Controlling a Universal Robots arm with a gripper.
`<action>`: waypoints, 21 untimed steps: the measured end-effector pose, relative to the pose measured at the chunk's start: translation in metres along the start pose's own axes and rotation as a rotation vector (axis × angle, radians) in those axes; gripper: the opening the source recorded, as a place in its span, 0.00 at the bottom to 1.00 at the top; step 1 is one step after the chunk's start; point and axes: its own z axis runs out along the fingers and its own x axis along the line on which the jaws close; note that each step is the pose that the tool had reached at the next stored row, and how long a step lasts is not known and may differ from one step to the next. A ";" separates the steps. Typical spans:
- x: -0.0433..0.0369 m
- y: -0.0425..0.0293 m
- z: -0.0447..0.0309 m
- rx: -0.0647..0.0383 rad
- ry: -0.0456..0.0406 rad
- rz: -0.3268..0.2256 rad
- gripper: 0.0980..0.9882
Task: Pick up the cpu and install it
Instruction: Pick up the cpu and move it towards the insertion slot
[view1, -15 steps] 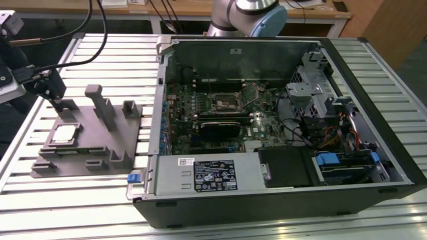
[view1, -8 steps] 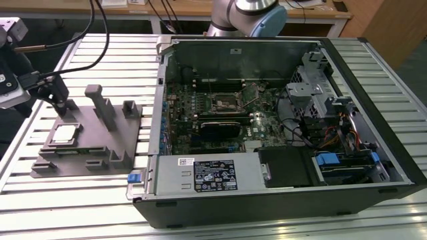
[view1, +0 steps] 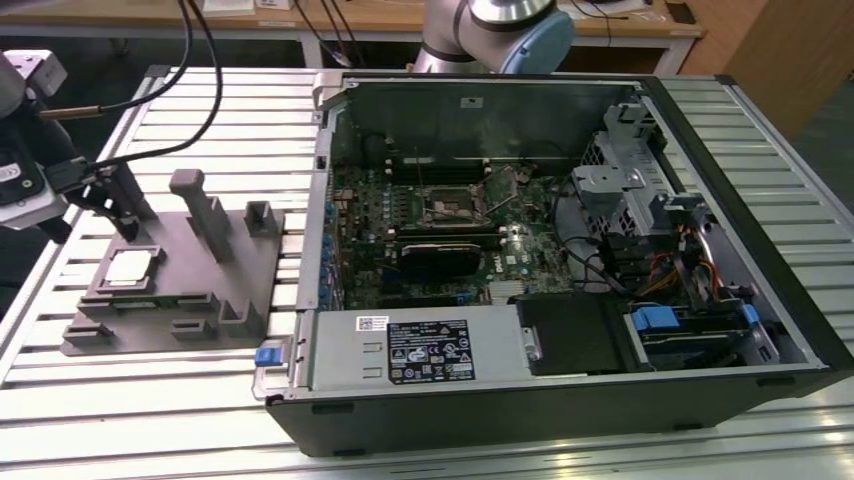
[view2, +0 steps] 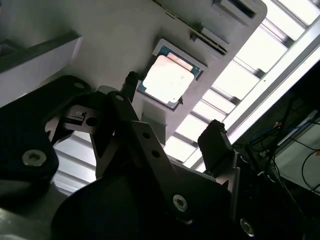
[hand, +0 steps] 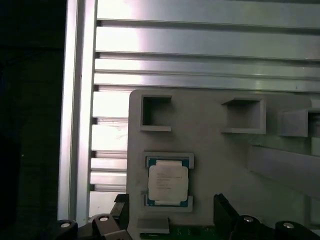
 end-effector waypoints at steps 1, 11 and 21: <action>0.0000 -0.0001 0.0018 0.000 0.0000 0.003 0.75; 0.0014 -0.0007 0.0199 0.001 -0.0006 0.014 0.75; 0.0015 -0.0010 0.0272 0.002 -0.0005 0.015 0.75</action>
